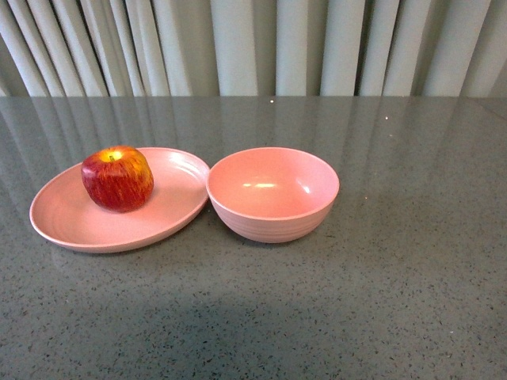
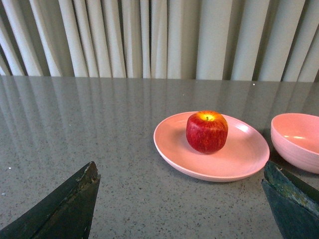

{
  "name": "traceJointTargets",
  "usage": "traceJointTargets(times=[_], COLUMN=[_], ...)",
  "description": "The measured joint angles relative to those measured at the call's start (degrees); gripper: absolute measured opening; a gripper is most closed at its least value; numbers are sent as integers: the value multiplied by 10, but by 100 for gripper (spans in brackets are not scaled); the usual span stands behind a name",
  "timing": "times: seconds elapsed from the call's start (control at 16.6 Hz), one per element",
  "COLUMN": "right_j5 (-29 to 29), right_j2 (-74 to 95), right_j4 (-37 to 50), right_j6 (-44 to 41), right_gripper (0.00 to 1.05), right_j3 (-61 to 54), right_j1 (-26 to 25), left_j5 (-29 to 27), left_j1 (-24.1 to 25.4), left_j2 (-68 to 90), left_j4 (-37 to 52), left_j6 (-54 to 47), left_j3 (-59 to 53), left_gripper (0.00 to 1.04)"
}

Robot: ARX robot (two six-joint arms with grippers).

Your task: Move apple from plate to bowl

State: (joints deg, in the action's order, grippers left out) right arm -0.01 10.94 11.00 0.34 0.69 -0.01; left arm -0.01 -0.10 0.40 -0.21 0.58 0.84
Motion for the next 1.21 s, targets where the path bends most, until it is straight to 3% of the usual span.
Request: traceJointTargets(times=[0.3, 0.79, 1.09, 1.21], right_j5=[0, 0, 0, 0], right_j2=[-85, -107, -107, -107], right_j4=[-115, -113, -113, -113], right_j6=[0, 0, 0, 0], right_gripper=[2, 2, 63, 98], right_j3=[0, 0, 0, 0], right_j1=[0, 0, 0, 0], left_j5=[0, 0, 0, 0], left_j1=[0, 0, 0, 0], left_j2=[0, 0, 0, 0], left_j4=[0, 0, 0, 0], left_j6=[0, 0, 0, 0], left_j3=[0, 0, 0, 0], left_gripper=[98, 98, 98, 98])
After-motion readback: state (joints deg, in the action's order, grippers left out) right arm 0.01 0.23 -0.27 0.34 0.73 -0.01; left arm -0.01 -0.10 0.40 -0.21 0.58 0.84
